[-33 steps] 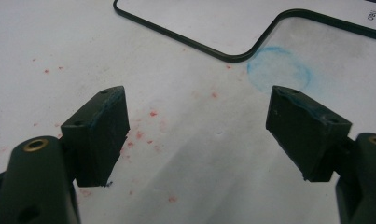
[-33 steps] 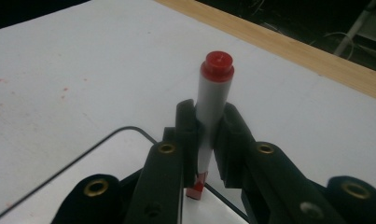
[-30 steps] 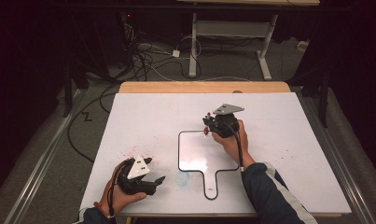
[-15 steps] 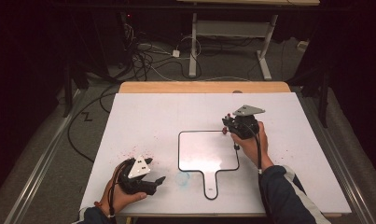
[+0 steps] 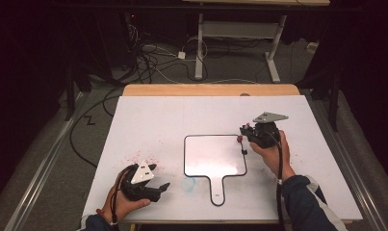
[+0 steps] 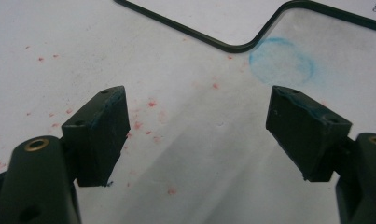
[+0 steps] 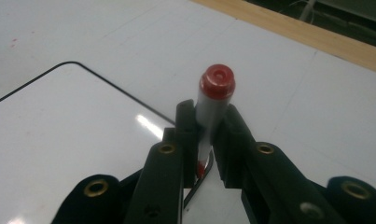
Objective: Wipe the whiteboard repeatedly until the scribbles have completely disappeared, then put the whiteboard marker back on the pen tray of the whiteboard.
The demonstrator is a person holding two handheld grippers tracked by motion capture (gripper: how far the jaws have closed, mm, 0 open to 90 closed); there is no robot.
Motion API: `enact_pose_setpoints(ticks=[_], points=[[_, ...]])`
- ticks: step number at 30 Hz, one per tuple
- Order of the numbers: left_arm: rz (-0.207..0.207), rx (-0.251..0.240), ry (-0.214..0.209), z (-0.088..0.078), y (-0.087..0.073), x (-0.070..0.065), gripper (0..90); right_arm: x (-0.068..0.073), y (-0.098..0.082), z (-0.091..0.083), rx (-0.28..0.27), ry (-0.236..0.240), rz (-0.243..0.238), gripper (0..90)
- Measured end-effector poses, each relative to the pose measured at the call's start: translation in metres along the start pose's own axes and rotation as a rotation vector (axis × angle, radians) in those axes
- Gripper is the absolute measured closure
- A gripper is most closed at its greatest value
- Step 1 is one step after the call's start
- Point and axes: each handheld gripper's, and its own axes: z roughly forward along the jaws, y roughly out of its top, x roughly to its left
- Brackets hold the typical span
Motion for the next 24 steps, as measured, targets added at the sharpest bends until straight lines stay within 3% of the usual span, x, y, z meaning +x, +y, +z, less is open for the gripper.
enact_pose_setpoints(ticks=[10, 14, 19, 22, 24], points=[[0.002, 0.006, -0.001, 0.001, 0.000, 0.000, 20.3, 0.010, -0.007, -0.017, 0.032, 0.078, 0.019, 81.3], [0.001, 0.001, 0.007, 0.000, 0.000, 0.000, 20.3, 0.011, -0.009, -0.023, -0.001, 0.080, 0.005, 81.3], [0.004, -0.002, 0.011, -0.002, 0.000, 0.000, 20.2, 0.009, -0.007, -0.042, -0.073, 0.095, 0.008, 81.1], [0.005, 0.003, 0.014, -0.001, 0.000, 0.000, 20.2, 0.007, -0.007, -0.059, -0.079, 0.110, 0.009, 81.1], [0.003, 0.007, 0.010, -0.001, -0.001, 0.000, 20.2, 0.004, -0.006, -0.068, -0.042, 0.152, 0.007, 81.1]])
